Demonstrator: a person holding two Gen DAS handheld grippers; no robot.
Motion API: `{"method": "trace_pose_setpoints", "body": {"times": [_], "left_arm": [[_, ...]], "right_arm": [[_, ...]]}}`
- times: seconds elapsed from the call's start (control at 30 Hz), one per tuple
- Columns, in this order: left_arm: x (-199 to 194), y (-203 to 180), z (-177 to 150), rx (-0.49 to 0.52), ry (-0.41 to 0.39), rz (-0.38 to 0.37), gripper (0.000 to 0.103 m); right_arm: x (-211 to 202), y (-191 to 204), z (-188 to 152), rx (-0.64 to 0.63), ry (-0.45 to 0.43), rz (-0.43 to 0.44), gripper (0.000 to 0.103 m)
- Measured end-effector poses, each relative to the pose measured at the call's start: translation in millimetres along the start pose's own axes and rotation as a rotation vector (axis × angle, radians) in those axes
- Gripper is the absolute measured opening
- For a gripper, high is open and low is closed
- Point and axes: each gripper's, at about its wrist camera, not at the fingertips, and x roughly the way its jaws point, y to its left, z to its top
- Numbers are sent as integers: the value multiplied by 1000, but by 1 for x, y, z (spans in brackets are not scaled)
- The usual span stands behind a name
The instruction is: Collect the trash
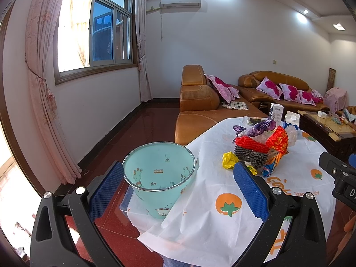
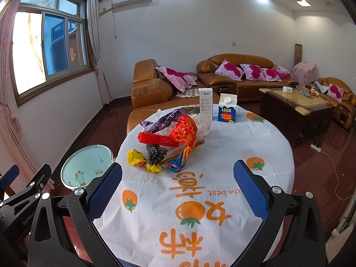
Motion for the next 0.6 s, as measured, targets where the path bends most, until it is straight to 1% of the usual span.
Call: {"method": "trace_pose_setpoints", "body": {"times": [0.3, 0.6], "left_arm": [[-2, -6, -3, 5, 10, 0, 97], [16, -8, -11, 21, 51, 8, 97]], "right_arm": [[0, 0, 0, 2, 0, 1, 99], [18, -2, -5, 13, 29, 4, 99]]}}
